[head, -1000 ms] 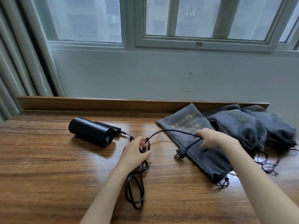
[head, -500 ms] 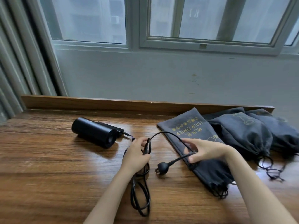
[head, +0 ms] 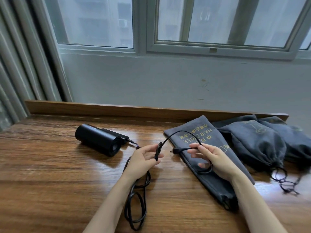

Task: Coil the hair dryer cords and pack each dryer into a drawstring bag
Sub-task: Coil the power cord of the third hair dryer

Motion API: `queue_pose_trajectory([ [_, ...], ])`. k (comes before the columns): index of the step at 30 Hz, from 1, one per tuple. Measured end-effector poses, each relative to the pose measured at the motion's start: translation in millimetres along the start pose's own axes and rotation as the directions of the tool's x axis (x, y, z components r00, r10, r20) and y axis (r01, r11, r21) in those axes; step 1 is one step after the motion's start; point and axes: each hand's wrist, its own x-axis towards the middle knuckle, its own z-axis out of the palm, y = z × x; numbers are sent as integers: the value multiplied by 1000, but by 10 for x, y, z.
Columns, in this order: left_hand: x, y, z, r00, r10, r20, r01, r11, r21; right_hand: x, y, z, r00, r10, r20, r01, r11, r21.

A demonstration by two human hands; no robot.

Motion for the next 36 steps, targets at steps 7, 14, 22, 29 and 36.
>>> queue_pose_trajectory([
  [7,16,-19,-8,999,-21,-48,18,998,-63,28,14,31,998,21,-64,-17,998,58],
  [14,36,-18,72,996,-8,-91,-3,992,-123,55,-40,150,994,61,-95,-9,881,472],
  [22,-13,6,182,999,47,-25,-50,989,-136,40,14,533,996,85,-23,-60,851,522],
  [29,-14,38,285,998,-10,-57,-6,961,-277,72,32,673,986,107,-128,2,761,649],
  [36,-12,69,285,994,-68,-90,35,946,-323,54,6,707,949,-101,-297,238,851,468],
])
